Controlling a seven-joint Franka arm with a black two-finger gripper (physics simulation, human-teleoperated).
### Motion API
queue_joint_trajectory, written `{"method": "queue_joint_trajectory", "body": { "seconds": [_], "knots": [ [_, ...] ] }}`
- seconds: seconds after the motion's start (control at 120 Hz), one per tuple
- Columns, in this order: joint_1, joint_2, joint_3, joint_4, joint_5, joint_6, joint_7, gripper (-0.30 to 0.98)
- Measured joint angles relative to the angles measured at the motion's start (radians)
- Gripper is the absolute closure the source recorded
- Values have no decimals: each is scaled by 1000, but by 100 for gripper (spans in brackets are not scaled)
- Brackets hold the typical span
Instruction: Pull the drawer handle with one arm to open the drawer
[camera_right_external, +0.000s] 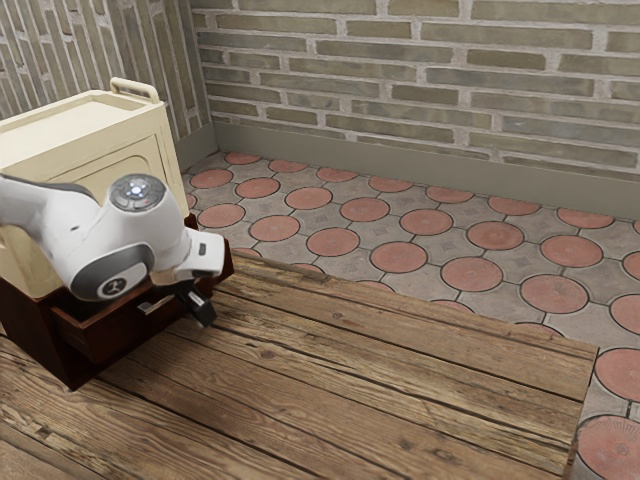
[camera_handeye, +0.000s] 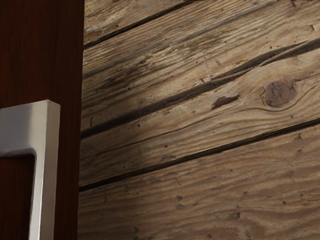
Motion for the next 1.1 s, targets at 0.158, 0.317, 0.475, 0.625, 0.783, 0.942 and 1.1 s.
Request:
{"method": "queue_joint_trajectory", "body": {
  "seconds": [0.158,0.317,0.475,0.625,0.783,0.942,1.1],
  "knots": [
    [-1,17,15,13,1,0,-3,0],
    [4,19,26,19,2,-2,-5,0],
    [0,40,27,17,3,-2,-8,0],
    [0,44,27,14,2,-1,-11,0],
    [8,-3,11,-24,3,-2,-15,3],
    [-2,-23,1,-43,3,-3,-18,2],
    [0,-62,-1,-72,0,-4,-20,1]
  ]
}}
